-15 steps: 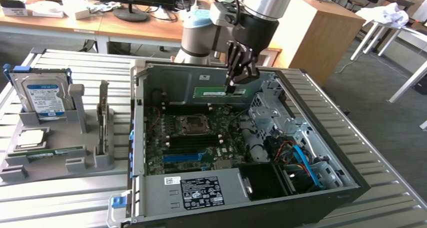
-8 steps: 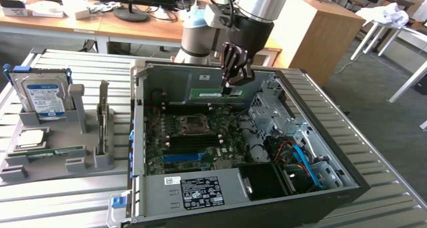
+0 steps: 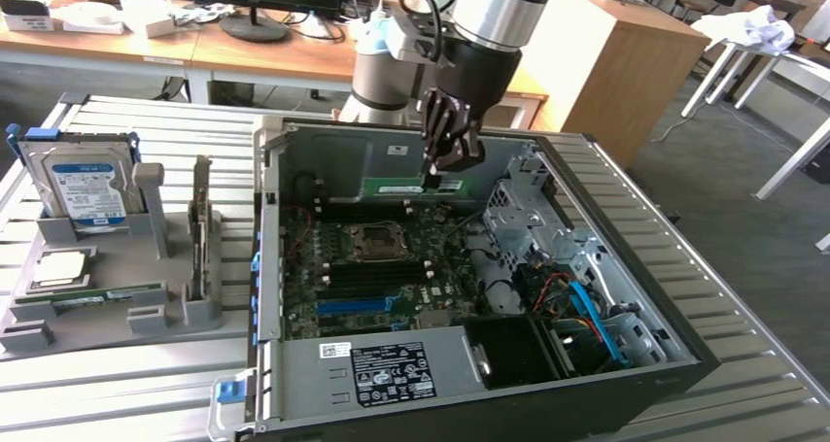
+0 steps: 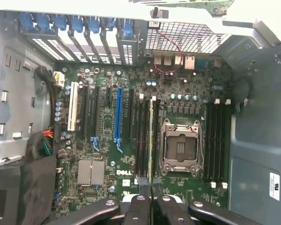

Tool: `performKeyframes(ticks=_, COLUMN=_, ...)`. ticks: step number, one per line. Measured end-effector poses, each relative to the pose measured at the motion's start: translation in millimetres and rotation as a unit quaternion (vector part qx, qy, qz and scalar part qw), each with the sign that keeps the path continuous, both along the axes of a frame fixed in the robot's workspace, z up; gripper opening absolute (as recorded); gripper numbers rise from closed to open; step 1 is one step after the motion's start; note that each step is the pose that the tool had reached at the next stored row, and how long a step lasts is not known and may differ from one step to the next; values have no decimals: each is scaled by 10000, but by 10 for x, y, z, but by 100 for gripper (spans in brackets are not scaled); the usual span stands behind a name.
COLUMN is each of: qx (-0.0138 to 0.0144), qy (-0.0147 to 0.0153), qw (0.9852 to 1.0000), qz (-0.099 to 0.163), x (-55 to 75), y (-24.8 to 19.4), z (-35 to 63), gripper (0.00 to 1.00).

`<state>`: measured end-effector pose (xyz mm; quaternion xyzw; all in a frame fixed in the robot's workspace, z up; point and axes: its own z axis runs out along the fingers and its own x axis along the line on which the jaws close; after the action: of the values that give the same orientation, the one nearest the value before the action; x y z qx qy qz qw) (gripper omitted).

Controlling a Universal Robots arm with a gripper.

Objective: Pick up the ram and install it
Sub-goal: 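Press down the ram until it locks into place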

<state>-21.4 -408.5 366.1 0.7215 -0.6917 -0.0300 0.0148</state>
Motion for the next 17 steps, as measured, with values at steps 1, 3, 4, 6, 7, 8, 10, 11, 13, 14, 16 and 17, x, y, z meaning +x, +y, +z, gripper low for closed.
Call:
performKeyframes(ticks=1, qx=0, qy=0, qw=10000, qz=0, x=0, y=0, z=-9, gripper=12)
performKeyframes(ticks=3, qx=0, qy=0, qw=10000, qz=0, x=-1, y=-2, z=-27, gripper=12)
performKeyframes(ticks=4, qx=0, qy=0, qw=10000, qz=0, x=-1, y=-3, z=-37, gripper=12)
performKeyframes(ticks=6, qx=0, qy=0, qw=10000, qz=-1, x=-1, y=-3, z=-58, gripper=12)
performKeyframes(ticks=7, qx=0, qy=0, qw=10000, qz=-1, x=-1, y=-3, z=-69, gripper=12)
performKeyframes(ticks=8, qx=0, qy=0, qw=10000, qz=-1, x=-1, y=-3, z=-80, gripper=12)
performKeyframes(ticks=10, qx=0, qy=0, qw=10000, qz=-1, x=0, y=-3, z=-101, gripper=12)
performKeyframes(ticks=11, qx=0, qy=0, qw=10000, qz=-1, x=0, y=-3, z=-112, gripper=12)
performKeyframes(ticks=13, qx=0, qy=0, qw=10000, qz=-1, x=0, y=-4, z=-132, gripper=12)
performKeyframes(ticks=14, qx=1, qy=0, qw=10000, qz=-1, x=0, y=-4, z=-142, gripper=12)
performKeyframes(ticks=16, qx=0, qy=0, qw=10000, qz=-1, x=0, y=-4, z=-157, gripper=12)
performKeyframes(ticks=17, qx=0, qy=0, qw=10000, qz=-1, x=0, y=-4, z=-165, gripper=12)
